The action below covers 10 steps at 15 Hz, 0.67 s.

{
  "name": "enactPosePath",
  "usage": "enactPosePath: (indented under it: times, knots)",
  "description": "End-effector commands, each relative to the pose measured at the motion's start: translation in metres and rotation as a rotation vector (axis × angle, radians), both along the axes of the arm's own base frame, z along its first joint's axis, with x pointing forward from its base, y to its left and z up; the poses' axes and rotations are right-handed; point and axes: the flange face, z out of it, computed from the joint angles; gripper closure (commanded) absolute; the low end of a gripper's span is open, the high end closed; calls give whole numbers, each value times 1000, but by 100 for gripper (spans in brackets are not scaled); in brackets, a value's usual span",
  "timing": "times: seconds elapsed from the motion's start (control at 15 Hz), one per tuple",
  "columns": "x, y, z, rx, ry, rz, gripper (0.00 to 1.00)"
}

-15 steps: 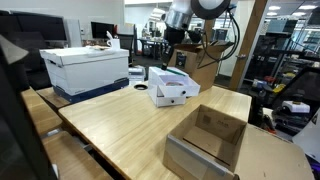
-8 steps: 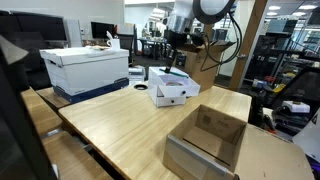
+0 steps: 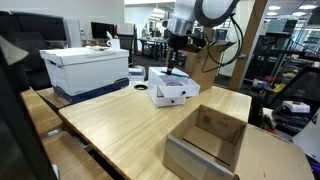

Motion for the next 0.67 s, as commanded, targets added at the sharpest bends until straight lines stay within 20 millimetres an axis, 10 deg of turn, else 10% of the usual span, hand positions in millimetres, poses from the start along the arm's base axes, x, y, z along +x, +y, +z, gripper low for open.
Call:
enactPosePath:
  times: [0.0, 0.4, 0.6]
  knots:
    - [-15, -4, -1, -16, 15, 52, 96]
    - [-18, 0, -14, -8, 44, 40, 96]
    - [-17, 1, -19, 5, 54, 27, 61]
